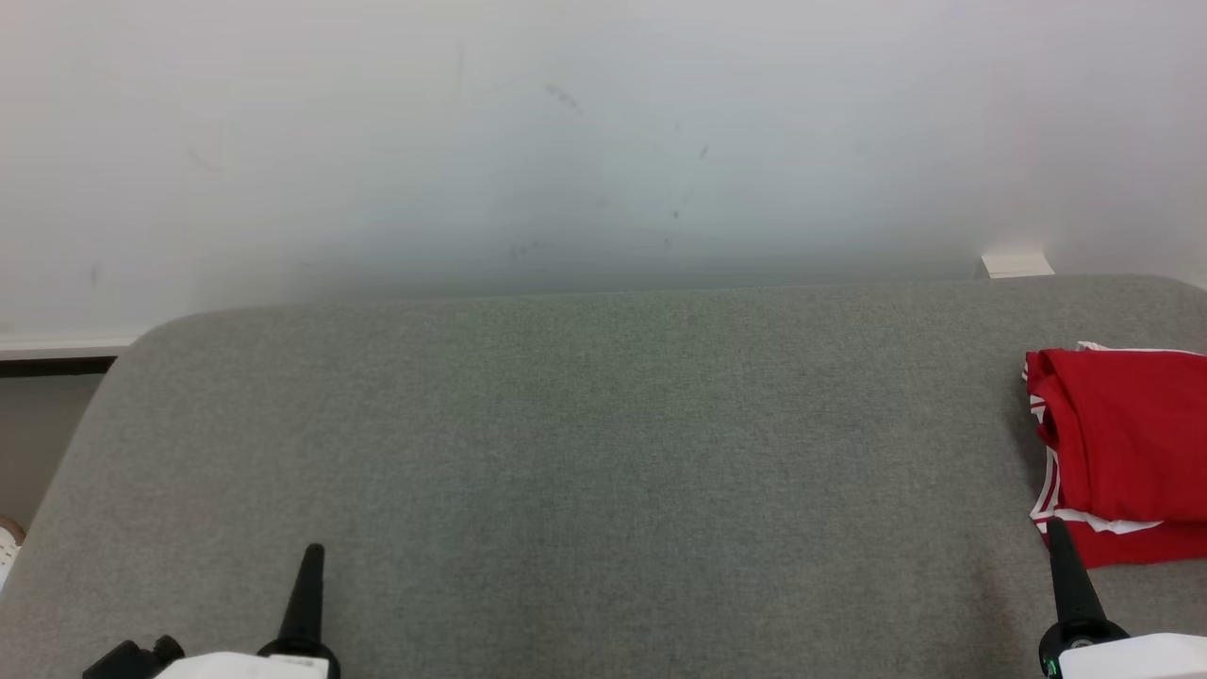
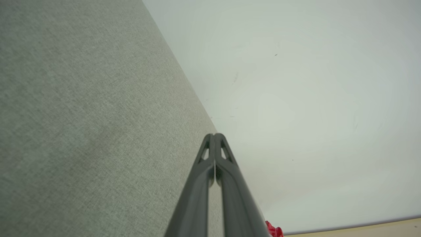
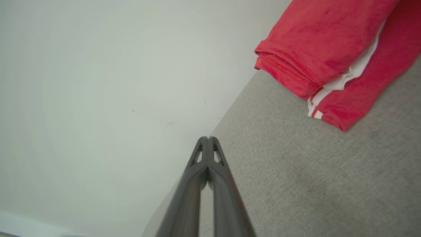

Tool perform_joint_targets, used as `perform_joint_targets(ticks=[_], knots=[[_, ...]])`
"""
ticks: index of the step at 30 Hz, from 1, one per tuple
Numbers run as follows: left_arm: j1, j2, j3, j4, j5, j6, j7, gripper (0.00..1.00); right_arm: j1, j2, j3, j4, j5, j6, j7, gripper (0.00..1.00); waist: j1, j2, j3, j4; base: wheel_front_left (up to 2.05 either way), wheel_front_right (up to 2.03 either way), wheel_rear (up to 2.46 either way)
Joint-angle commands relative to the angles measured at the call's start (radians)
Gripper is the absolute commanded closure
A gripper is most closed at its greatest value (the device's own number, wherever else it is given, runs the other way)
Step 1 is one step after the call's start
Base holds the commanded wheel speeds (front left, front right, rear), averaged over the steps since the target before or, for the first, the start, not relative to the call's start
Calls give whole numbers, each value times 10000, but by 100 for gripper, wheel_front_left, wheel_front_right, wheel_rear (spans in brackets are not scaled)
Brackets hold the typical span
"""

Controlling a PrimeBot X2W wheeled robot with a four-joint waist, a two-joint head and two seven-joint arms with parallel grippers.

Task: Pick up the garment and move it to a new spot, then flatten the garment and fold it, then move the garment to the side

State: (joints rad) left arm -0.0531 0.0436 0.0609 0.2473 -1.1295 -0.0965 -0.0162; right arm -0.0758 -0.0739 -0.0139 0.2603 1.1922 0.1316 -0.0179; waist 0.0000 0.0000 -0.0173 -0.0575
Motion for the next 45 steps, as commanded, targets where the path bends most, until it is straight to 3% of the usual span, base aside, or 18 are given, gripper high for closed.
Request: perform_joint_targets(ticks=[1, 45], knots=[[-179, 66, 72, -100, -265, -44, 86, 100, -197, -41, -113, -106, 247, -8, 88, 100, 0, 0, 5, 15, 0, 0, 0], [-503, 90, 457, -46, -3850, -295, 1051, 100, -333, 174, -821, -177, 3381, -15, 1066, 100, 0, 0, 150, 424, 0, 0, 0]])
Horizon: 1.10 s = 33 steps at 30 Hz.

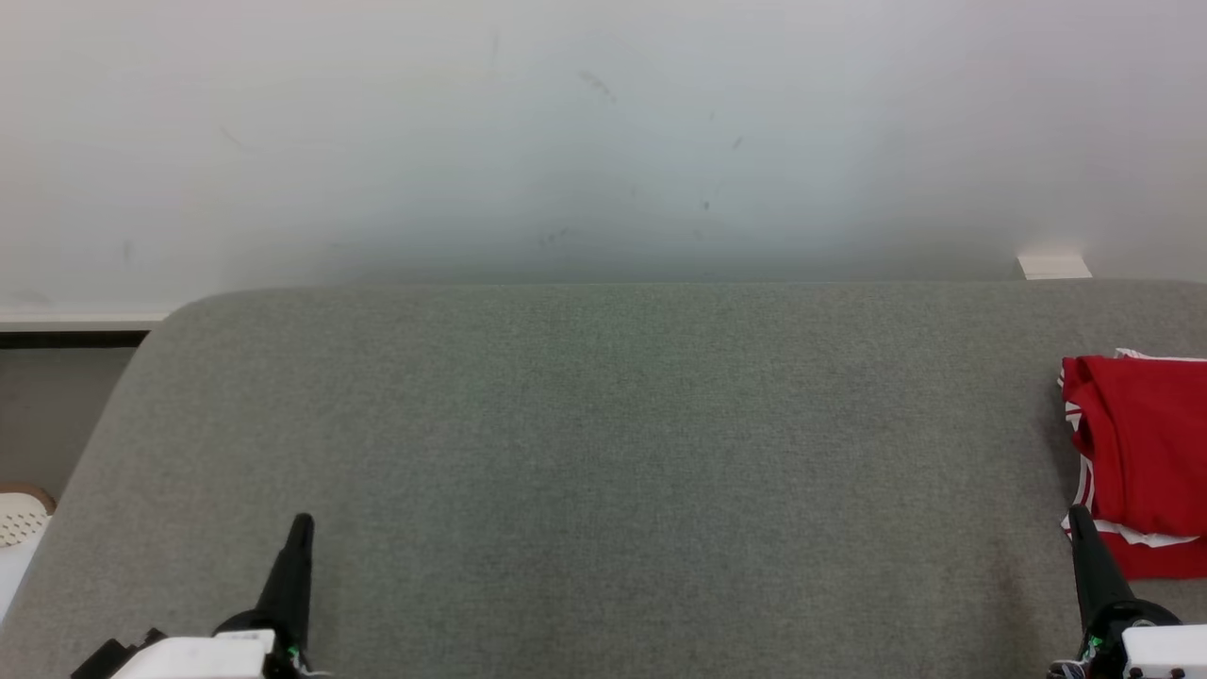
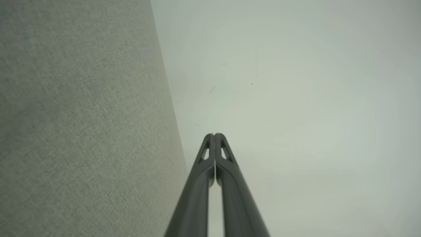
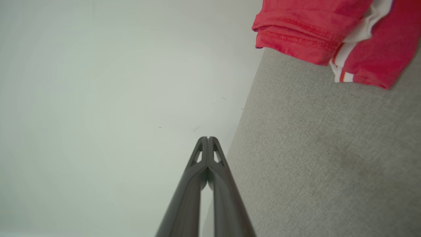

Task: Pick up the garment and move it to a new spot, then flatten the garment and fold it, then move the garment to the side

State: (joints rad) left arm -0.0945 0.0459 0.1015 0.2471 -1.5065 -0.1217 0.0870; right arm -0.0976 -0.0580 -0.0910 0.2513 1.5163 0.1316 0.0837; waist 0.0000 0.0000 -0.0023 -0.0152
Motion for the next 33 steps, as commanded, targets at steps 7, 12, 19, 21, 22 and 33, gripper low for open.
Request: perform_joint_targets(ticks=[7, 12, 19, 21, 22, 33], knots=[[-143, 70, 98, -35, -587, -86, 168, 100, -133, 44, -144, -90, 530, -16, 180, 100, 0, 0, 24, 67, 0, 0, 0], [-168, 70, 128, -29, -881, -106, 252, 100, -154, 60, -212, -94, 844, -17, 269, 100, 0, 0, 41, 115, 0, 0, 0], [-187, 72, 147, -24, -1123, -128, 311, 100, -164, 72, -255, -94, 986, -17, 323, 100, 0, 0, 54, 152, 0, 0, 0], [-186, 72, 147, -25, -1123, -122, 311, 100, -164, 71, -256, -92, 985, -17, 325, 100, 0, 0, 54, 152, 0, 0, 0], [-185, 72, 147, -25, -1123, -120, 311, 100, -164, 72, -257, -92, 984, -17, 325, 100, 0, 0, 54, 152, 0, 0, 0], [-184, 72, 146, -26, -1124, -119, 310, 100, -164, 72, -261, -91, 979, -17, 330, 100, 0, 0, 54, 152, 0, 0, 0]])
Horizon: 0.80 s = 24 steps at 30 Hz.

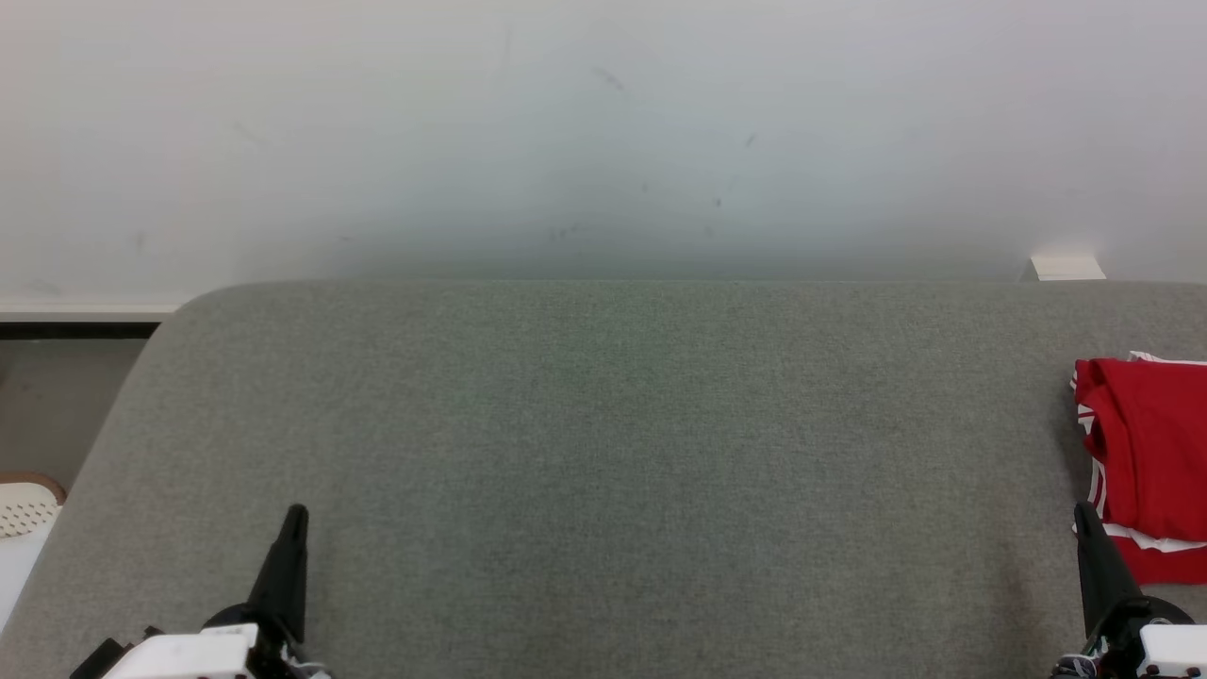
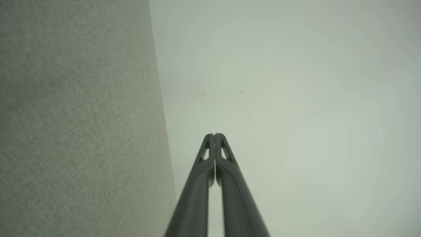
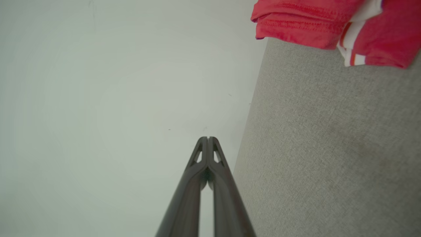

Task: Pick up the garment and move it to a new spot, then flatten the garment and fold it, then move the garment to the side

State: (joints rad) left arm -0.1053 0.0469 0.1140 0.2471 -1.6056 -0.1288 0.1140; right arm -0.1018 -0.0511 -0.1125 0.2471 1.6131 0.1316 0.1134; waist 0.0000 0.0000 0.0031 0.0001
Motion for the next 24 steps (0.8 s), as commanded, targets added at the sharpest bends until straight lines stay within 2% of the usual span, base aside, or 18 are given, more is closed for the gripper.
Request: perform_joint_targets(ticks=[1, 24], knots=[[-75, 62, 21, -26, -133, -50, 39, 100, -122, 2, -46, -48, 8, -17, 34, 100, 0, 0, 0, -1, 0, 0, 0], [-75, 62, 20, -28, -134, -50, 38, 100, -123, 5, -51, -48, 1, -17, 41, 100, 0, 0, 0, -1, 0, 0, 0]])
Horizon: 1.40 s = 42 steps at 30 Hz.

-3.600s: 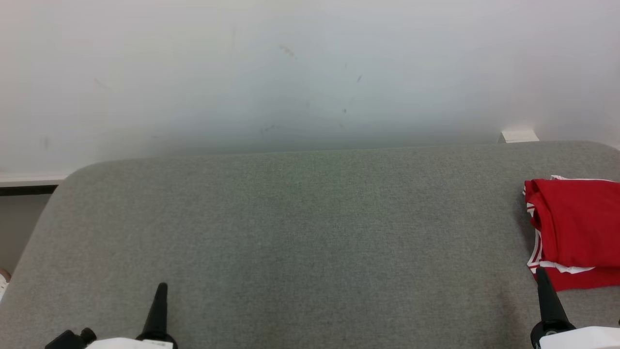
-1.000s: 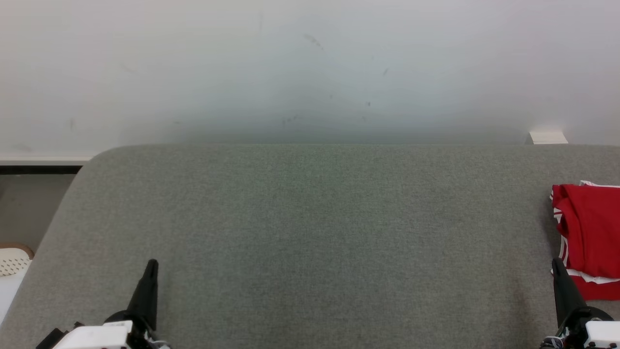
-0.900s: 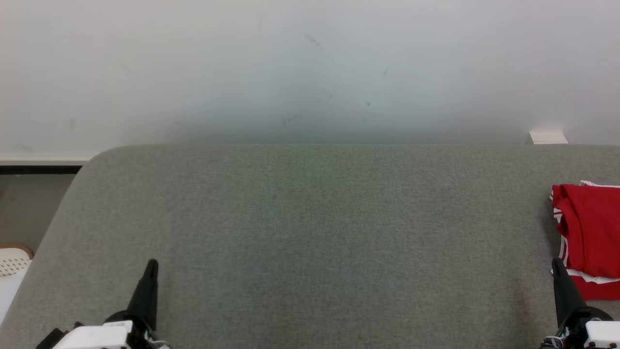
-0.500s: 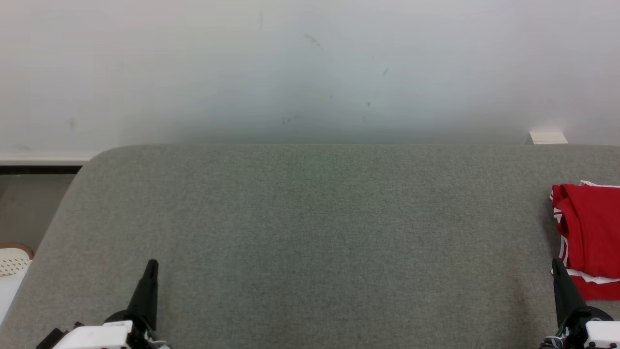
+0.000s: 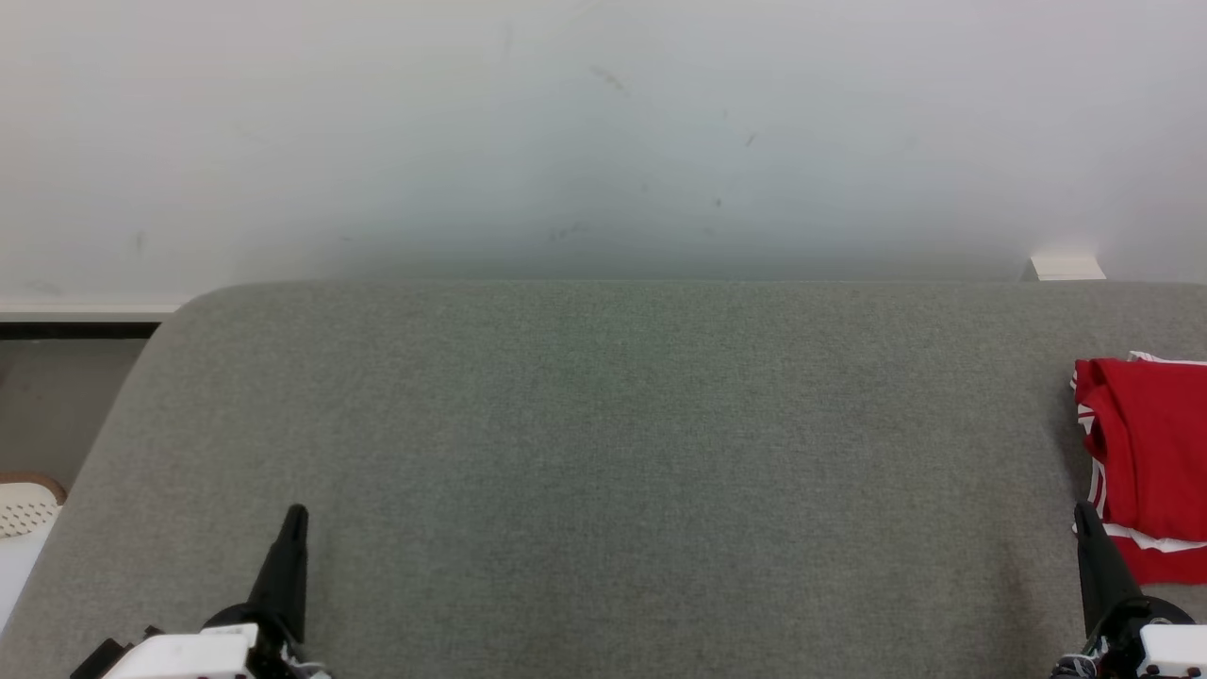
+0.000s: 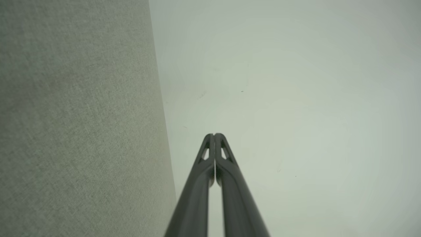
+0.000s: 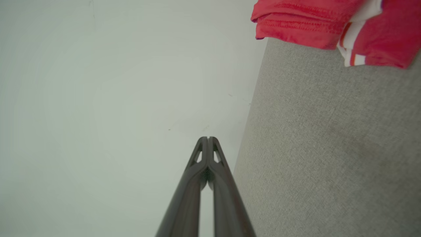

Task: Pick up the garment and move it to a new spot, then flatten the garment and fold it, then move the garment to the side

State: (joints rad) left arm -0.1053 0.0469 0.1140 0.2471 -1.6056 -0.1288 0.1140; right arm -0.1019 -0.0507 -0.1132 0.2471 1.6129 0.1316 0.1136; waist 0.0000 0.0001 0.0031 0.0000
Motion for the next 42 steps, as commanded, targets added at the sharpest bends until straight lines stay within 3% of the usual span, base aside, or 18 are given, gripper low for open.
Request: perform_joint_targets(ticks=[1, 42], knots=[[-75, 62, 20, -28, -134, -50, 38, 100, -122, 2, -44, -48, 3, -17, 39, 100, 0, -1, 0, 0, 0, 0, 0], [-73, 63, 18, -30, -134, -49, 37, 100, -123, 6, -51, -48, -7, -17, 43, 100, 0, -1, 0, 0, 0, 0, 0]])
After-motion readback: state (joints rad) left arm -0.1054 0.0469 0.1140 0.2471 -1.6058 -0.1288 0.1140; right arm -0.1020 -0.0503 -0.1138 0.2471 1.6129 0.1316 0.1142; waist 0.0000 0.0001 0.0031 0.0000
